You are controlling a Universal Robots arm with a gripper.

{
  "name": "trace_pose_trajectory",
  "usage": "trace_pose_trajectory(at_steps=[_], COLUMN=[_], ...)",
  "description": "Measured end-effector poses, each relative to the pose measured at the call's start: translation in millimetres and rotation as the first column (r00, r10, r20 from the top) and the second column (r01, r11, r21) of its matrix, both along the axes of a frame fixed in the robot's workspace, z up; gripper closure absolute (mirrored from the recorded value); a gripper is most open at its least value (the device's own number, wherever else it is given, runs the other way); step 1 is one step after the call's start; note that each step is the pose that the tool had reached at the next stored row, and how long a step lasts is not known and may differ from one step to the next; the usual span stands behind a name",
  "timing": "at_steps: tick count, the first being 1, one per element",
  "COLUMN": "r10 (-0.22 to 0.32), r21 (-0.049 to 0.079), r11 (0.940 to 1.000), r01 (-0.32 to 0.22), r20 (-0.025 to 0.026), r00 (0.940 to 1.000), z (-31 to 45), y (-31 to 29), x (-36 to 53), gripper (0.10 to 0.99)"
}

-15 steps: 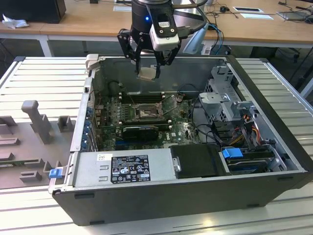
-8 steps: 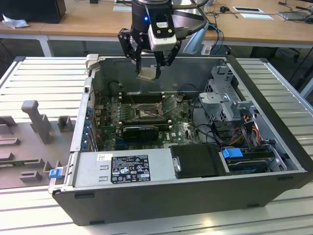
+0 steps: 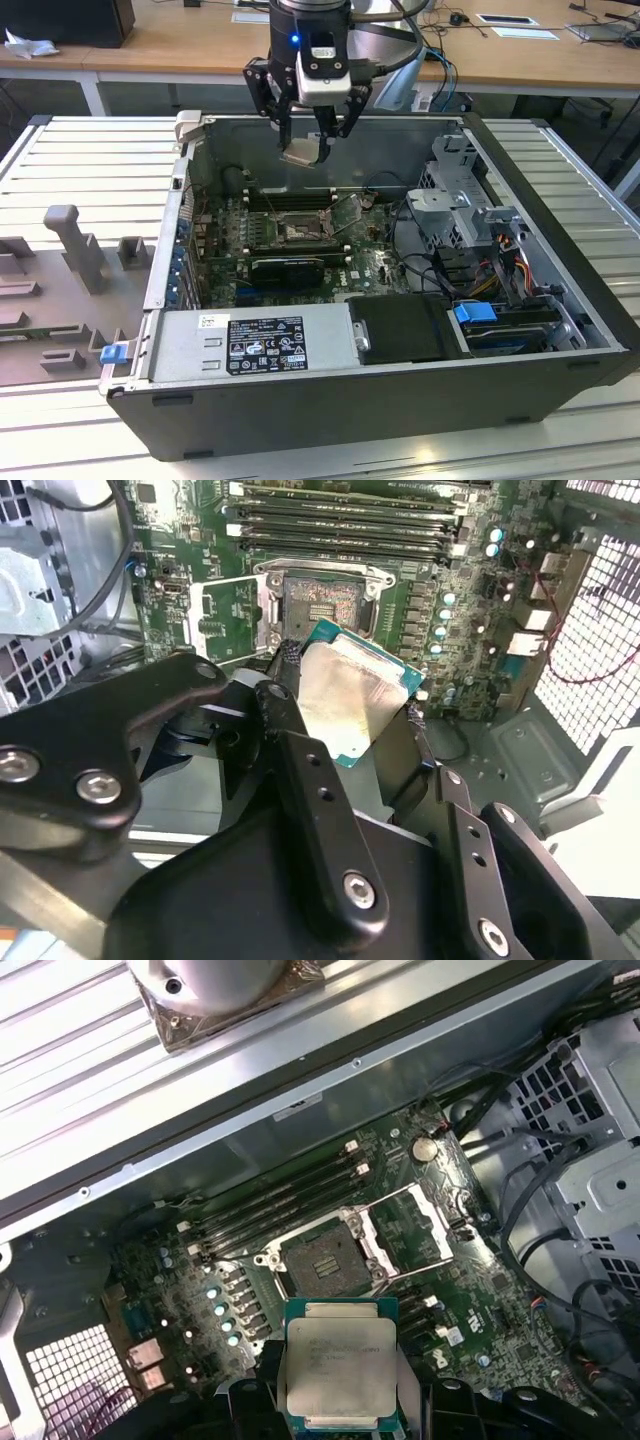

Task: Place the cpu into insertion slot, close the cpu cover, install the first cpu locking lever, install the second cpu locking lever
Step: 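Place the cpu into insertion slot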

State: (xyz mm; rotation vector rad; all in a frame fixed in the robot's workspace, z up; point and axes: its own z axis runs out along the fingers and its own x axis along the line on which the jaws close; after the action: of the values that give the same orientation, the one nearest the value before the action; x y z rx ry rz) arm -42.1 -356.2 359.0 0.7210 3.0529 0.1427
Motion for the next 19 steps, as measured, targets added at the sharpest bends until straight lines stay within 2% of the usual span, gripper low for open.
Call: trace_pose_trajectory(at_steps=[4, 6, 8, 11, 13, 19], r10=[-0.036, -0.076, -0.095, -0.130, -0.164, -0.209], r21=[0.000, 0.000, 0.000, 0.000, 0.000, 0.000], r11=[0.9993, 0.9971, 0.9955, 0.9915, 0.9865, 0.9779], r01=[0.036, 0.076, 0.095, 0.130, 0.164, 0.209], r20=[0.0000, 0.0001, 0.0001, 0.0001, 0.0001, 0.0001], r00=[0.9993, 0.9971, 0.9955, 0.9915, 0.9865, 0.9779], z=[-0.1, -0.2, -0.3, -0.4, -0.6, -0.6], y=[0.0, 0.0, 0.0, 0.0, 0.0, 0.0], x=[0.0, 0.0, 0.0, 0.0, 0.0, 0.0], gripper=[0.553, 0.553, 0.553, 0.553, 0.553, 0.553])
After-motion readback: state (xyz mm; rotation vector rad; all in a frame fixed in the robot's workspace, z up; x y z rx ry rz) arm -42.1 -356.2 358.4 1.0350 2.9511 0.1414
